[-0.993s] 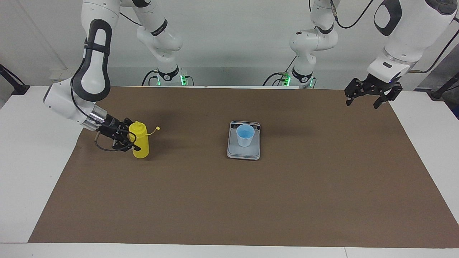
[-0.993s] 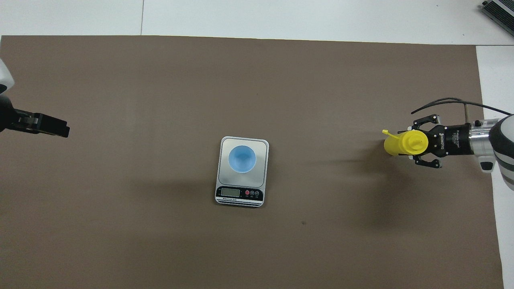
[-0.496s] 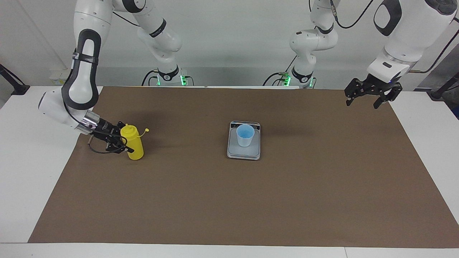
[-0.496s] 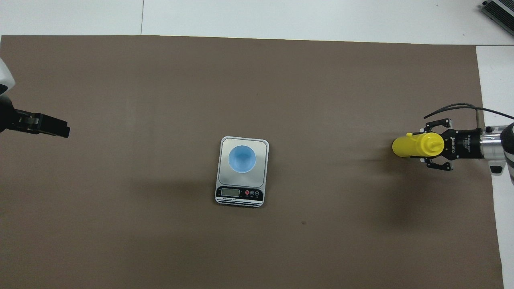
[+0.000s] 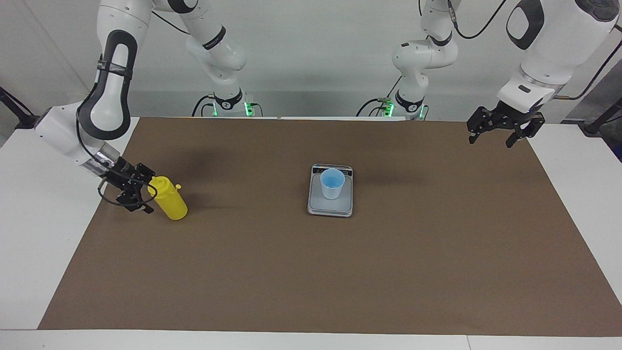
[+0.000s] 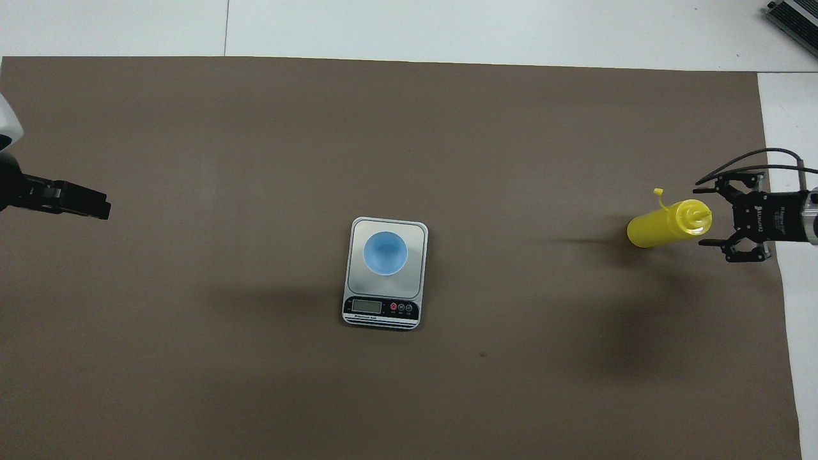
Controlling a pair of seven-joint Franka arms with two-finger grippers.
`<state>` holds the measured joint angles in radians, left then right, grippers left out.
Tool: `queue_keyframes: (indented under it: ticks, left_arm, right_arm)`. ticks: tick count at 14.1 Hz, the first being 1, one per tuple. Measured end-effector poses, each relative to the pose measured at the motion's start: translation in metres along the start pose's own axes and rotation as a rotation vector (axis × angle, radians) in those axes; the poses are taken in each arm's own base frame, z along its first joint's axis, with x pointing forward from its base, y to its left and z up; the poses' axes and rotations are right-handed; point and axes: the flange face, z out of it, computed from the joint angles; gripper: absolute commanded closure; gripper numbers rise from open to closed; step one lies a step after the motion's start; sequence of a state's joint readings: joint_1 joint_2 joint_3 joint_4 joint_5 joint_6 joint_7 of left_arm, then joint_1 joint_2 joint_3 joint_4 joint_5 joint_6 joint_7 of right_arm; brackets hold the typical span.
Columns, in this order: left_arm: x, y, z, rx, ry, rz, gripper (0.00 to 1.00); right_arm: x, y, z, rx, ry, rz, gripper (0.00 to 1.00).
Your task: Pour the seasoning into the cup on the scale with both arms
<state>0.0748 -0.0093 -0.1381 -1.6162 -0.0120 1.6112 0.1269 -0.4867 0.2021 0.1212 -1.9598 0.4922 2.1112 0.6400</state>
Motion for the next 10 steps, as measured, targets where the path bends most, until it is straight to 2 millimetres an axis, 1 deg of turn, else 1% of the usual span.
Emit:
queue_keyframes:
  ticks: [2,4,6,7,10]
  left_arm:
    - [0.000,0.001,0.000,0.000,0.000,0.002,0.00]
    - [0.000,0.001,0.000,0.000,-0.001,0.002,0.00]
    - [0.000,0.001,0.000,0.000,-0.001,0.001,0.00]
    - [0.000,0.001,0.000,0.000,-0.001,0.001,0.00]
    - [0.000,0.001,0.000,0.000,-0.001,0.001,0.00]
  right_arm:
    - [-0.005,-0.003,-0.015,-0.049,0.068,-0.123,0.00]
    - [-0.016,-0.009,-0.026,-0.119,0.134,-0.268,0.00]
    - [-0.039,-0.020,-0.030,-0.199,0.175,-0.445,0.00]
    - [-0.053,-0.026,-0.032,-0.226,0.183,-0.528,0.00]
    - [-0.095,-0.047,-0.042,-0.234,0.208,-0.695,0.00]
